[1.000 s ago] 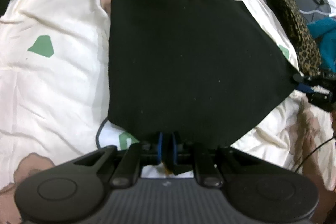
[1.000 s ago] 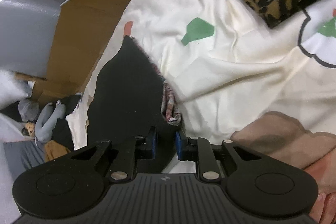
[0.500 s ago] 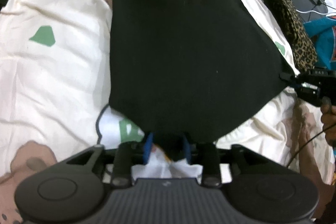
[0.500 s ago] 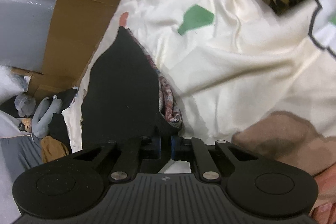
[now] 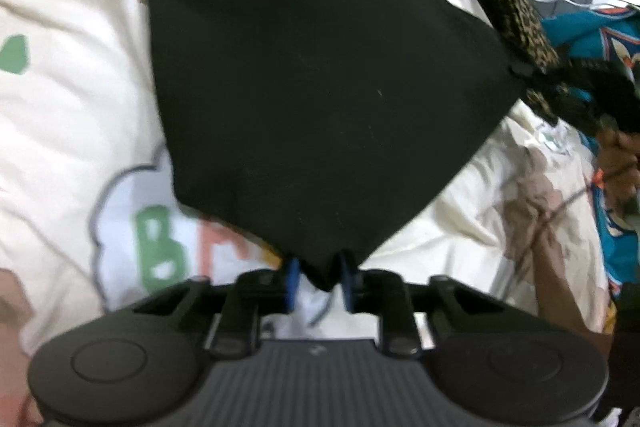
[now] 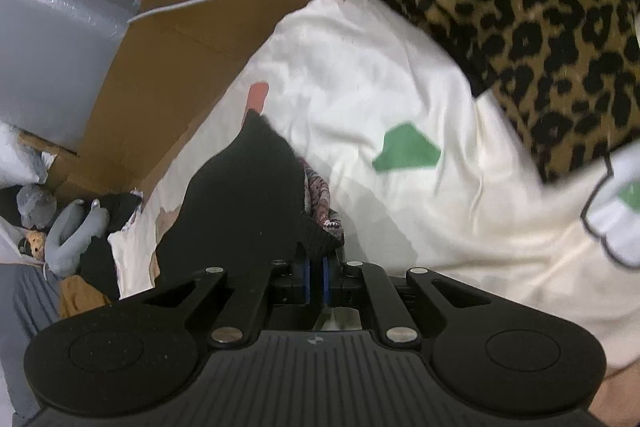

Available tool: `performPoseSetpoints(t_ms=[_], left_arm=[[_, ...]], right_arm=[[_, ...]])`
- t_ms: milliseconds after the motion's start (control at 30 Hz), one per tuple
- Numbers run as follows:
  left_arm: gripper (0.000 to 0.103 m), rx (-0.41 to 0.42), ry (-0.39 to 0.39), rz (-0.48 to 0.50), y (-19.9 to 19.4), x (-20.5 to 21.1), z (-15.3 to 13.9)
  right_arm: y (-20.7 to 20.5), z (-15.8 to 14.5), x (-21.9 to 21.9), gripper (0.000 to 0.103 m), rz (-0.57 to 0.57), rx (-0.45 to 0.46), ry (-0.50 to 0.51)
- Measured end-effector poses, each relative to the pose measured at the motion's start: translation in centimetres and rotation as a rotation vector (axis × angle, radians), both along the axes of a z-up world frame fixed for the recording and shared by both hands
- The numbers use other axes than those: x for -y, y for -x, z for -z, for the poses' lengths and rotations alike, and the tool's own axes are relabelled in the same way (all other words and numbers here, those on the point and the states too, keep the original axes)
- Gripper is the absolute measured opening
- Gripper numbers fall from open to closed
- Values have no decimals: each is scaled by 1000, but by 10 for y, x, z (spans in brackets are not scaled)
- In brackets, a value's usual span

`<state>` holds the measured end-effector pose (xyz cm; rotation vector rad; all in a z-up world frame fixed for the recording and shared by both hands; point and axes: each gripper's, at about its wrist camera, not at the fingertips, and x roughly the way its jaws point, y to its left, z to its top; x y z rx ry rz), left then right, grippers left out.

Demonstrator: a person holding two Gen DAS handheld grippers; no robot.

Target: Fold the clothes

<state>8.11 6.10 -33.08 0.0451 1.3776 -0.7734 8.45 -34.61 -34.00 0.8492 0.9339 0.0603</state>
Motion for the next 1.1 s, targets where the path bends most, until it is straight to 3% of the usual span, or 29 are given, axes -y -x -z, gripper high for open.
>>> performPoseSetpoints(t_ms=[133, 367, 533, 767, 1100], left_arm=[[10, -37, 18, -26, 5, 9, 7], [9, -77, 15, -68, 12, 42, 14], [8, -69, -19, -136, 22, 67, 17], [8, -151, -6, -267, 27, 74, 18], [8, -223, 0, -310, 30, 108, 24]], right_arm=[[-13, -2, 7, 5, -6, 5, 27], [-39, 1, 22, 5, -16, 5, 42], [-59, -2, 28, 5, -48, 5, 70], [-83, -9, 35, 5, -98, 26, 98], [-115, -17, 45, 5, -163, 37, 151]])
